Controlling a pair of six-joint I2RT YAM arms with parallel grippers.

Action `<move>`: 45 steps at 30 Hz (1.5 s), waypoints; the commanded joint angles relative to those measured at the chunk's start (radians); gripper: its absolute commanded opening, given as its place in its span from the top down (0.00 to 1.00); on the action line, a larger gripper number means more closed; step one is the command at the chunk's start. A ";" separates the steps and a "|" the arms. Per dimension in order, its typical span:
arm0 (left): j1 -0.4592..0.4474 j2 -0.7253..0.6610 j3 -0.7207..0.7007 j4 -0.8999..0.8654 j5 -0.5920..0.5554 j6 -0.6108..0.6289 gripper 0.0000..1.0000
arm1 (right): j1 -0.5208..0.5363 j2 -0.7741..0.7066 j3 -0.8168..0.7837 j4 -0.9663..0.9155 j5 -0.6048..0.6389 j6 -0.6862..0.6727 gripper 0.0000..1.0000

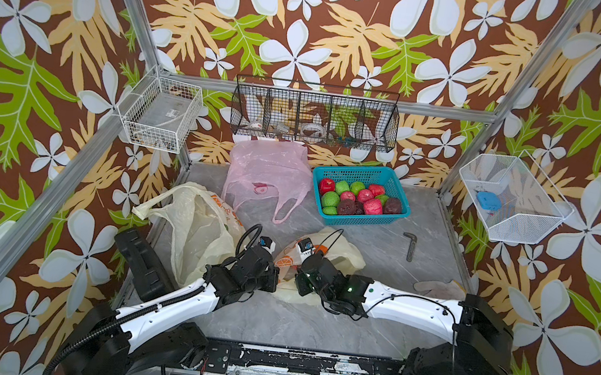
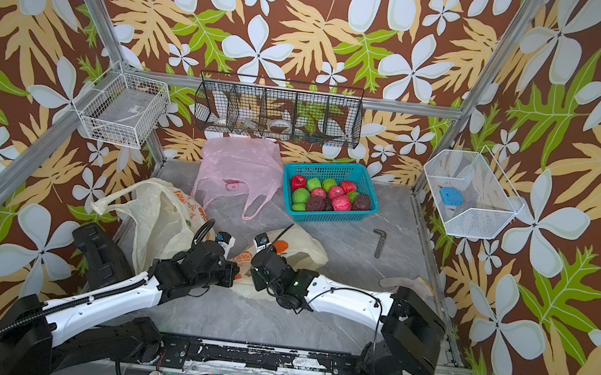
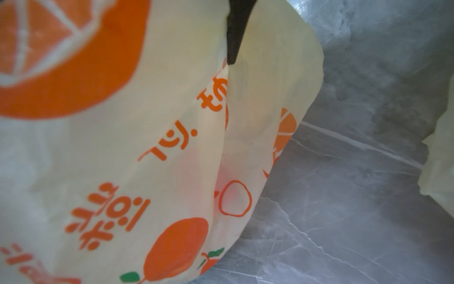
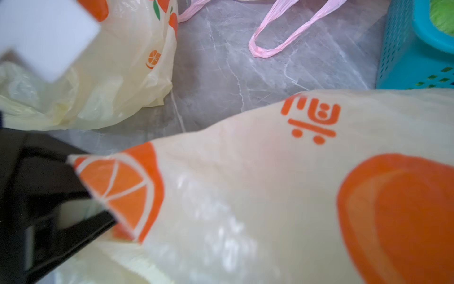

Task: Untie the knot of a plastic bag & take out the apple
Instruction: Pick up the apple from the plastic bag.

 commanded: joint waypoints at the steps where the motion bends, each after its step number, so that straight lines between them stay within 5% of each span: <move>1: 0.001 0.011 0.033 -0.034 0.037 -0.005 1.00 | -0.015 0.035 0.008 0.095 0.003 -0.096 0.88; 11: 0.030 0.054 0.081 -0.067 0.103 0.007 1.00 | -0.083 0.127 -0.008 0.265 0.005 -0.193 0.65; 19: 0.059 0.059 0.081 -0.072 0.135 0.035 1.00 | -0.147 0.192 -0.007 0.324 -0.116 -0.244 0.41; 30: 0.093 0.073 0.079 -0.071 0.152 0.061 1.00 | -0.197 0.343 0.032 0.359 -0.322 -0.360 0.28; 36: 0.096 0.090 0.076 -0.059 0.159 0.056 1.00 | -0.198 0.427 0.092 0.394 -0.382 -0.419 0.30; 45: 0.109 0.068 0.065 -0.072 0.097 0.052 1.00 | -0.197 0.314 -0.074 0.633 -0.310 -0.397 0.55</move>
